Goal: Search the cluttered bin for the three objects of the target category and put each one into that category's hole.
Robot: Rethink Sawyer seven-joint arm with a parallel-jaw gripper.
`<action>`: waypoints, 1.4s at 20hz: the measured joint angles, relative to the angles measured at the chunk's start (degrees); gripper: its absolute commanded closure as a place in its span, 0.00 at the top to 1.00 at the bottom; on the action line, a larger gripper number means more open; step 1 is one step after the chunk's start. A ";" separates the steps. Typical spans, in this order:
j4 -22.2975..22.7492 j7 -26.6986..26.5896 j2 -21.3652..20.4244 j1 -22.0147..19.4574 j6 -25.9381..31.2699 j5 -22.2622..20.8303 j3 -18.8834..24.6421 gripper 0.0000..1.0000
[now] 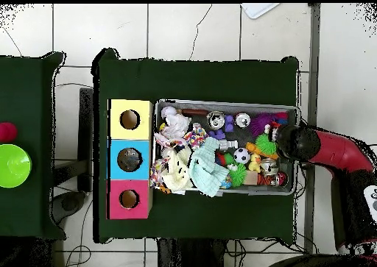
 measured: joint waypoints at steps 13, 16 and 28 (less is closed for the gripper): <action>6.08 0.00 -0.91 -3.07 -0.01 11.86 2.88 0.00; 7.72 0.00 -0.92 -3.40 -0.01 13.75 3.53 0.00; 11.24 0.00 -0.98 -3.24 -0.02 17.37 3.89 0.00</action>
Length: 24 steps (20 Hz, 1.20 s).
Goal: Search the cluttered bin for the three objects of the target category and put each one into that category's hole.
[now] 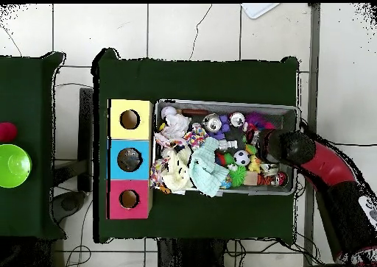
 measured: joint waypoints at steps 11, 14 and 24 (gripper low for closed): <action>3.47 0.01 -1.11 1.70 0.01 1.06 -0.31 0.00; 4.81 0.01 -1.91 3.23 0.01 1.11 -1.22 0.00; 6.50 0.02 -4.03 9.56 2.97 1.94 -5.61 1.00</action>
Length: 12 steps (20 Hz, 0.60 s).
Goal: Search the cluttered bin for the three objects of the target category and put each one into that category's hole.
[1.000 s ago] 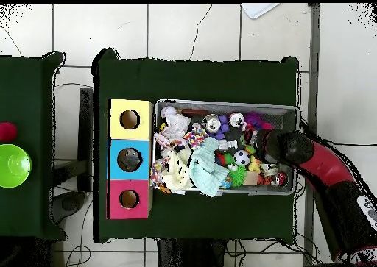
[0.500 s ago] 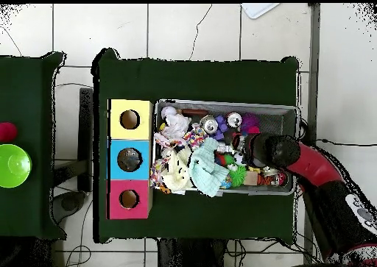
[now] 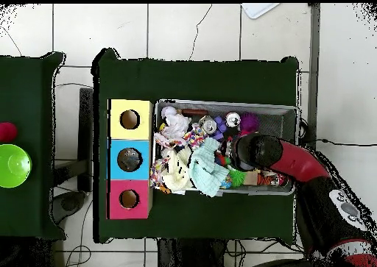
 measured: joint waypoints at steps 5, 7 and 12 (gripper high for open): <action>0.05 0.00 -0.48 1.61 3.40 0.07 -1.64 1.00; 0.05 0.00 -0.49 2.14 4.91 0.06 -2.34 1.00; -0.08 0.00 -0.50 3.82 8.71 0.04 -4.22 1.00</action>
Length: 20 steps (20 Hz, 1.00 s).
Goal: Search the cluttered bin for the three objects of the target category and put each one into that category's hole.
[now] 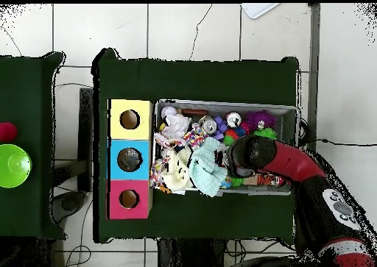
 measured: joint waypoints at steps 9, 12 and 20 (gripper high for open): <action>-2.07 0.00 -0.07 3.05 5.14 -0.13 -3.16 1.00; -2.97 0.00 -0.09 3.62 5.16 -0.45 -4.03 1.00; -7.16 0.00 -0.29 5.19 5.18 -4.71 -6.47 1.00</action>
